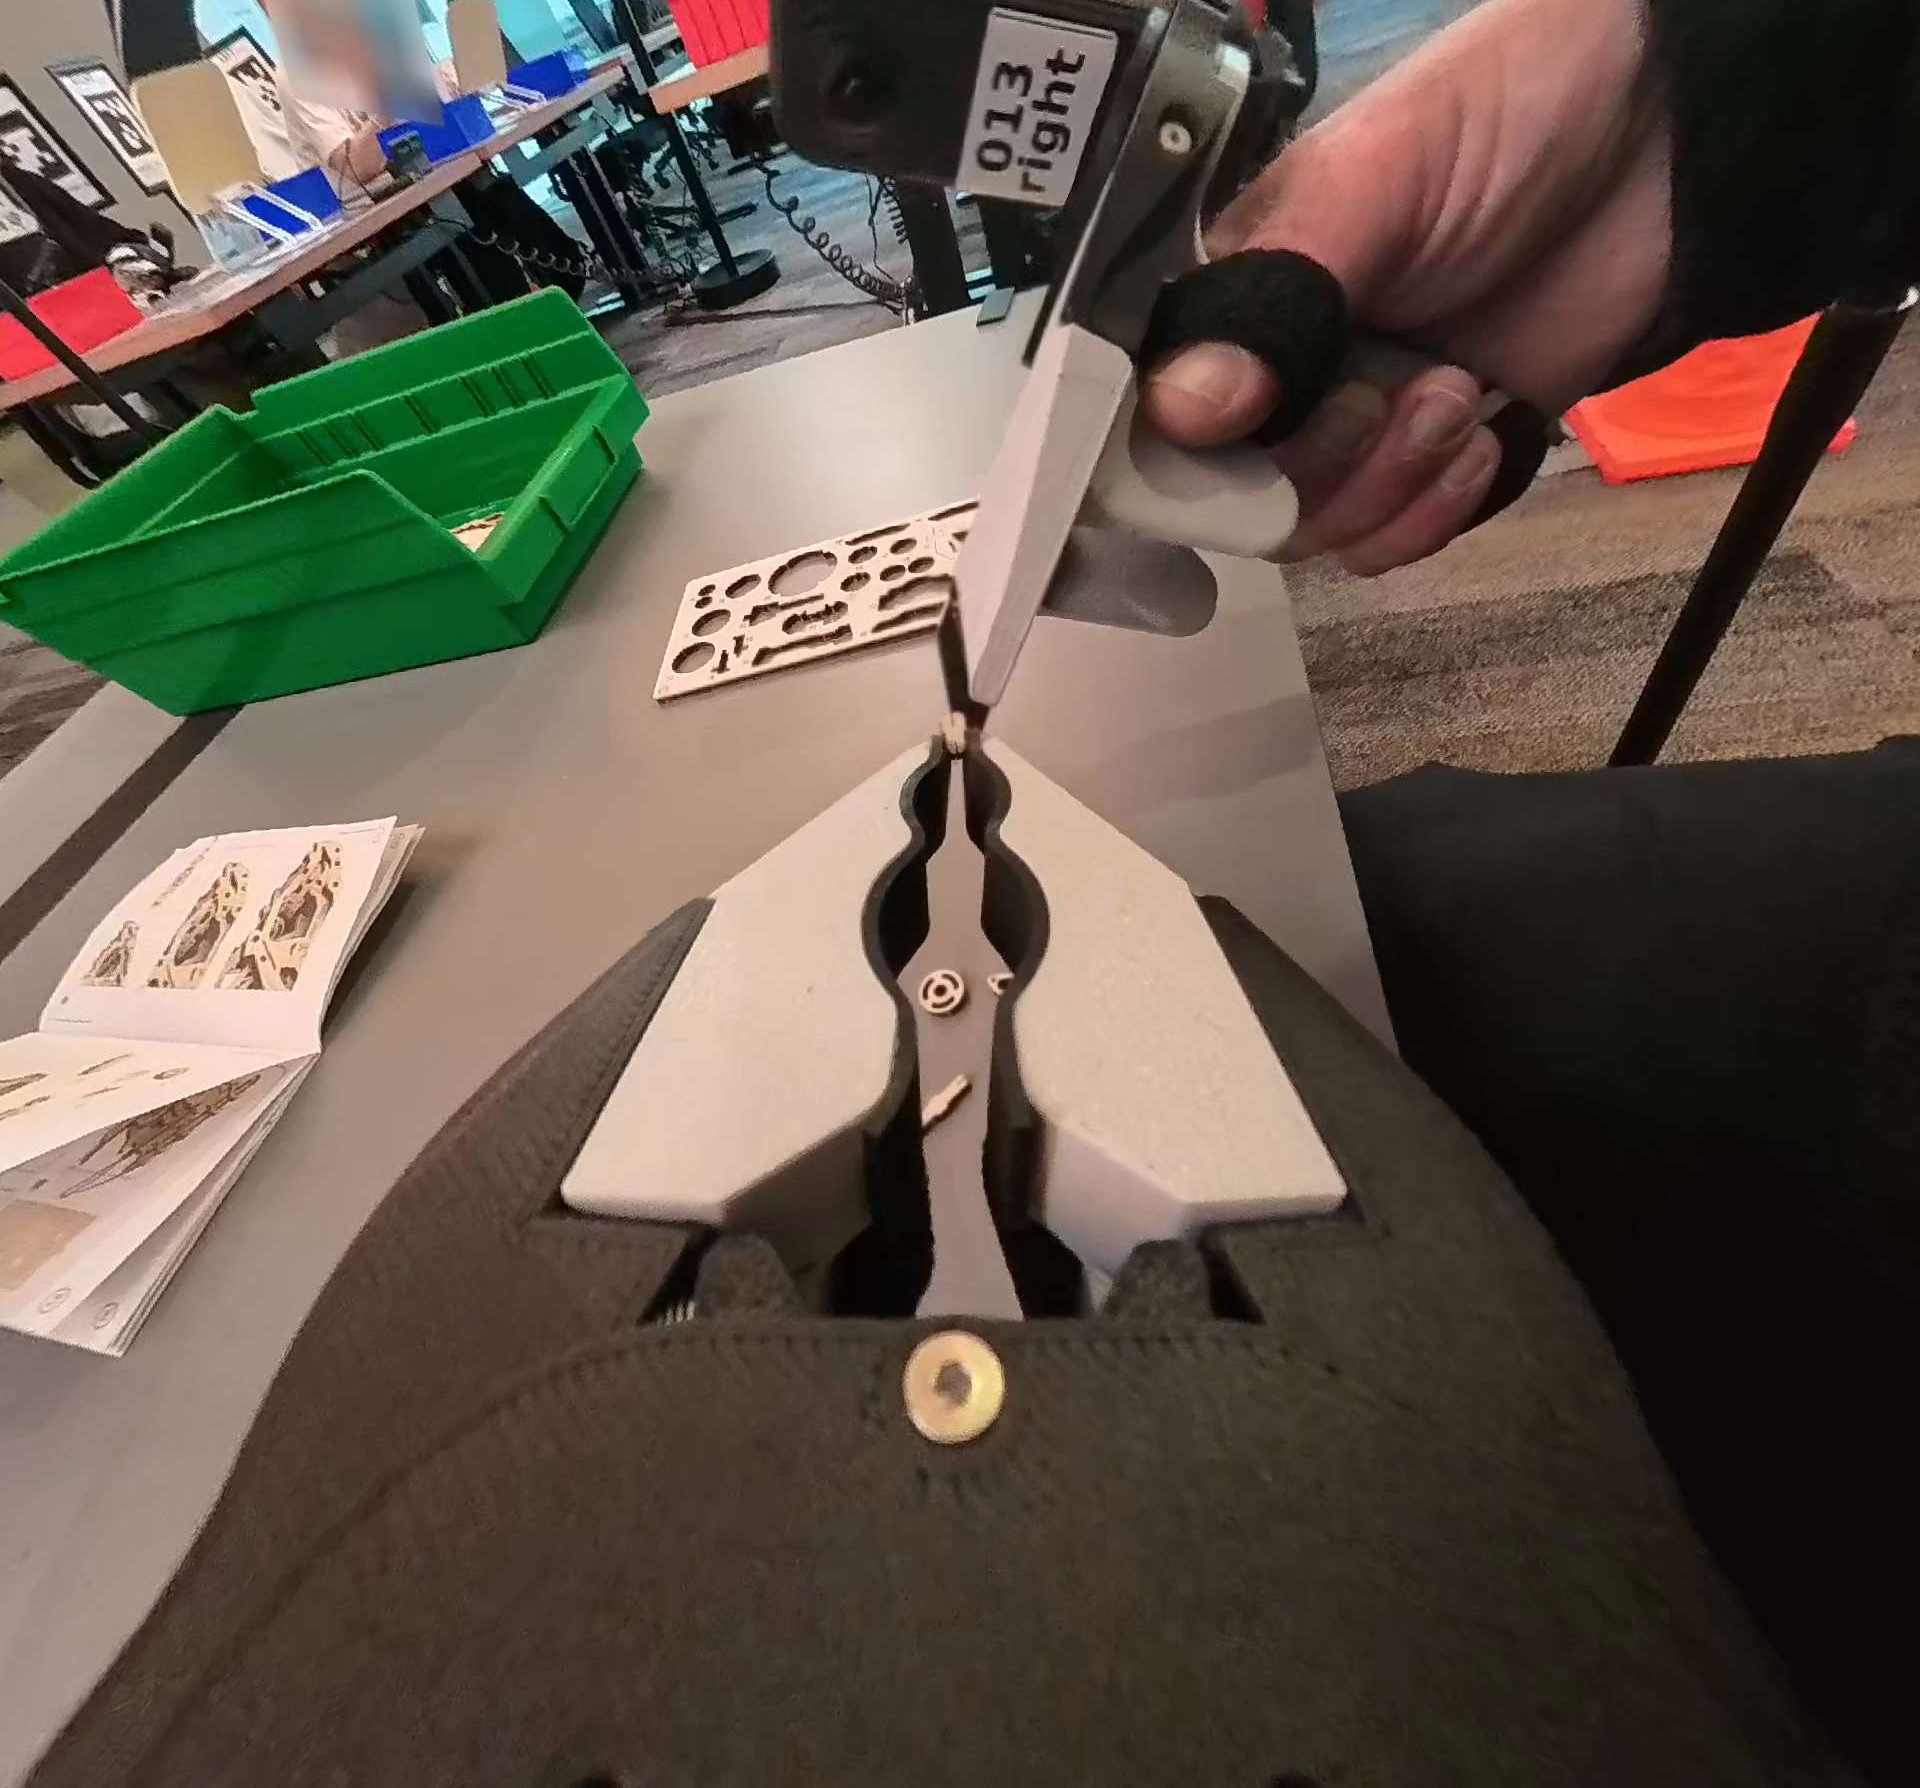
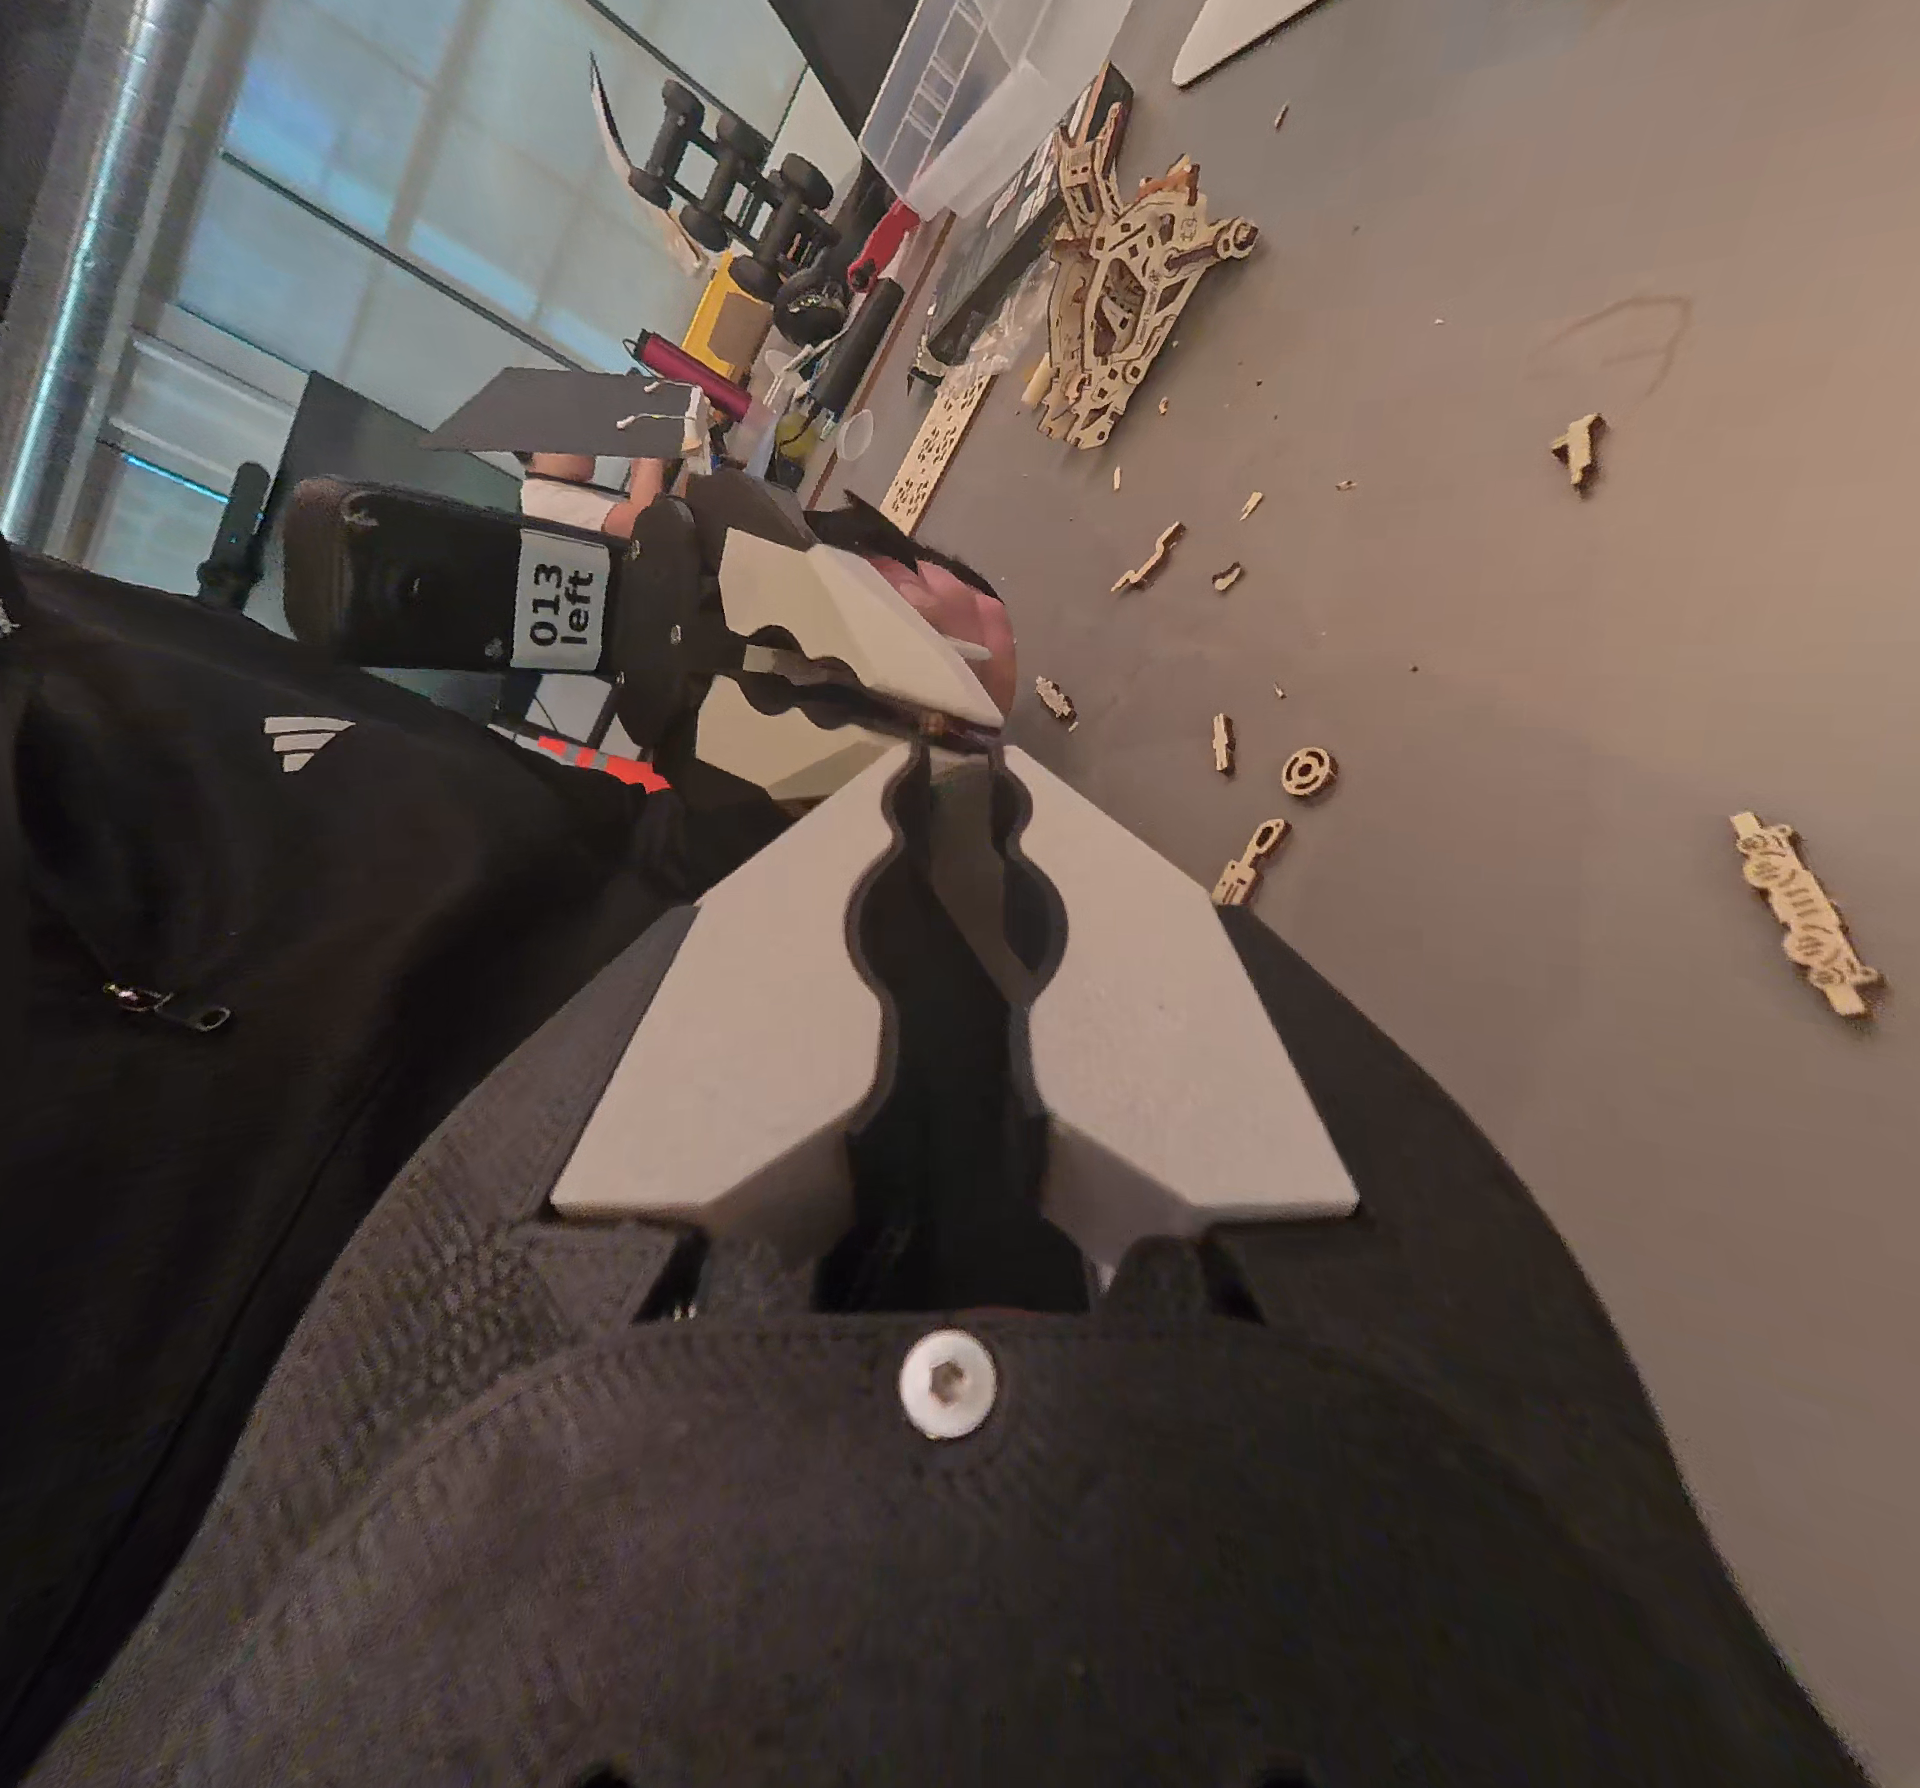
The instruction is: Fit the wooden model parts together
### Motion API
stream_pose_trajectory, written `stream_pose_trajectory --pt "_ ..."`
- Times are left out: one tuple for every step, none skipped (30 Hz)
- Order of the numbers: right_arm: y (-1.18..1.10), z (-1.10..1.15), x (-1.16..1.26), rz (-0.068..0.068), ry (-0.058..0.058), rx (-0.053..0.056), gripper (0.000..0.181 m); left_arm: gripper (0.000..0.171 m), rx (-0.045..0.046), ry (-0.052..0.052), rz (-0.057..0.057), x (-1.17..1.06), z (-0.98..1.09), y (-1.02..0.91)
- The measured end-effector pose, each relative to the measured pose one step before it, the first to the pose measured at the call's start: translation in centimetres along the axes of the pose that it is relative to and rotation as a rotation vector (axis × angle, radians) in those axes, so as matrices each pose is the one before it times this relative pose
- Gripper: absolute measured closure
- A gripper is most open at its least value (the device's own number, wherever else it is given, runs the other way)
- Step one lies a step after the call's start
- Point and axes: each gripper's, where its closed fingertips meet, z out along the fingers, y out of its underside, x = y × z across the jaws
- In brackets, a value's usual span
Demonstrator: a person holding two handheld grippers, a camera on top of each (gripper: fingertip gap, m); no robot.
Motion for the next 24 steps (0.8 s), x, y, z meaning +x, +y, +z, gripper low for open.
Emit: stream_pose_trajectory --pt "0.103 -0.004 0.016 0.0003 0.0016 -0.002 0.172 0.171 0.00368 0.0013 -0.0037 -0.001 -0.011 -0.081" --pt "0.029 0.039 -0.077 0.0033 -0.0044 0.0015 0.172 0.171 -0.00096 -0.0002 0.0012 0.013 0.037 -0.007" --pt "-0.07 0.029 -0.104 0.0014 -0.0045 0.006 0.172 0.171 -0.00449 0.0002 0.0045 0.049 0.053 0.058" --pt "-0.081 0.017 -0.011 0.0003 0.0026 0.0044 0.172 0.171 -0.00615 0.0009 0.0059 0.079 0.075 0.094" --pt "-0.03 0.001 -0.019 -0.0014 0.0011 0.0003 0.172 0.171 -0.00297 -0.0026 0.0063 0.042 0.036 0.029" --pt "-0.024 0.006 -0.031 -0.0007 -0.001 0.0 0.172 0.171 0.00042 -0.0051 0.0046 -0.02 -0.007 -0.04" --pt "0.016 -0.008 0.013 0.0002 0.001 -0.0011 0.172 0.171 -0.00148 -0.0006 0.0027 0.006 0.002 -0.026" --pt "0.042 -0.002 0.06 -0.0003 0.0033 -0.0021 0.172 0.171 -0.0048 0.0008 0.0029 0.021 0.04 0.045" --pt "0.0 -0.019 0.06 -0.0017 0.0047 -0.0003 0.172 0.171 -0.00439 -0.0024 0.0058 -0.008 0.046 0.058" --pt "-0.034 -0.01 0.024 -0.004 0.0056 0.001 0.172 0.171 -0.00347 -0.0015 0.0083 0.043 0.031 0.033" --pt "-0.044 -0.019 0.058 -0.0075 0.0101 0.001 0.173 0.171 -0.00466 0.0007 0.0081 0.082 0.043 0.018" --pt "-0.204 -0.073 0.025 -0.0148 0.0117 0.0098 0.175 0.171 -0.00877 -0.0024 0.0118 0.058 0.057 0.087" --pt "-0.065 -0.064 -0.05 -0.0095 0.004 -0.0004 0.175 0.171 -0.01233 -0.0036 0.0172 0.07 0.082 0.146" --pt "0.162 0.02 0.004 -0.0074 0.0047 -0.0142 0.176 0.171 -0.00522 -0.0008 0.0131 0.132 0.065 0.034" --pt "0.194 0.046 0.107 -0.005 0.0093 -0.0127 0.177 0.171 -0.00115 0.0022 0.0065 0.146 0.074 -0.011" --pt "0.204 0.09 0.098 0.0022 0.0049 -0.0107 0.177 0.171 -0.00614 -0.0052 0.0076 0.028 0.071 0.082" --pt "0.203 0.127 0.0 0.0025 -0.0029 -0.0093 0.178 0.171 -0.00809 -0.0054 0.0116 0.026 0.059 0.093" --pt "0.226 0.126 0.121 -0.0008 0.0068 -0.0101 0.179 0.171 -0.00769 -0.0032 0.0104 0.024 0.03 0.081" --pt "0.069 0.037 0.115 -0.0041 0.0079 -0.0021 0.179 0.171 -0.01184 -0.0024 0.0092 0.031 0.053 0.156" --pt "0.045 0.004 0.065 -0.0026 0.0039 -0.0037 0.179 0.171 -0.00454 -0.002 0.0055 0.045 0.049 0.071" --pt "0.019 -0.023 0.035 -0.0077 0.0057 -0.0032 0.179 0.171 -0.00128 -0.0006 0.0003 0.024 0.042 0.016" --pt "0.018 0.023 0.039 -0.0062 0.0083 -0.003 0.18 0.171 -0.00296 -0.0001 0.0015 -0.008 0.034 0.041" --pt "-0.057 0.02 0.009 -0.002 0.0037 0.0017 0.179 0.171 0.00036 -0.0002 -0.0036 -0.042 0.01 0.023" --pt "-0.124 0.013 -0.071 0.0005 -0.0046 0.0084 0.18 0.171 0.0062 0.0004 -0.0104 -0.091 -0.042 -0.066"
